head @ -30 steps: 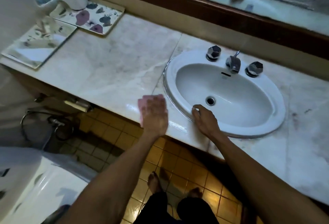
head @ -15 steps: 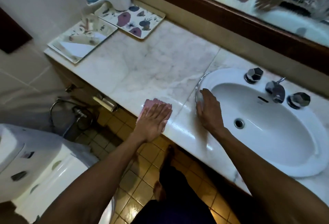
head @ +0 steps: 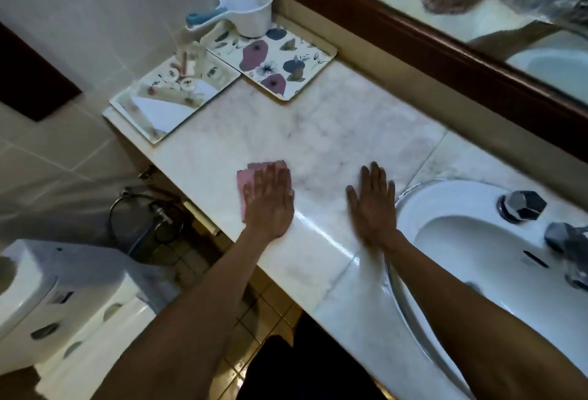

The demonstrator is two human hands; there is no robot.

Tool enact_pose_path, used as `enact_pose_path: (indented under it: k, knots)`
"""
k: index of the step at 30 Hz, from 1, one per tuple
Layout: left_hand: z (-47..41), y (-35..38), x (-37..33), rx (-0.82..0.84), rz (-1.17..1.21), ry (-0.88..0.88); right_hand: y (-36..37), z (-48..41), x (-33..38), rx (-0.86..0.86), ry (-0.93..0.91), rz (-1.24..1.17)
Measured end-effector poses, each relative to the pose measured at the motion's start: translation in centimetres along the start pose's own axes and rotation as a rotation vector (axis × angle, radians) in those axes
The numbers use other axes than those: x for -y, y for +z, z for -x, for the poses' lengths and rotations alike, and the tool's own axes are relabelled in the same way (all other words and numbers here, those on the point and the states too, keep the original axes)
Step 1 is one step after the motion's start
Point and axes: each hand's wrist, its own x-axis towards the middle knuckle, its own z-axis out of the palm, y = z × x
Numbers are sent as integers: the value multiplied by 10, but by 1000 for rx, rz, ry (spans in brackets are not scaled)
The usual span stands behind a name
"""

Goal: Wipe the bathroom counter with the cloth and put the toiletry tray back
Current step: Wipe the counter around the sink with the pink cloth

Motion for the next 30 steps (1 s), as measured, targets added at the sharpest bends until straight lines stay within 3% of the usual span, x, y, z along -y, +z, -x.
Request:
enact_pose_path:
  k: [3,5,7,17,26,30]
  knots:
    - [26,13,10,-3,-88,348,-2,-21,1,-21,35,-27]
    - [30,12,30,-2,-156,483,0,-24,-1,-53,35,-11]
    - [17,5,41,-4,-190,489,3,-23,-1,-85,34,13]
    - [-77,-1,-18,-126,-147,48,7,-25,-4,-114,51,-21]
    - [-132,-10,-43,22,-267,571,6,-24,-2,-131,84,-14]
    - [-173,-22,-53,120,-286,716,2,-24,1,-115,99,-37]
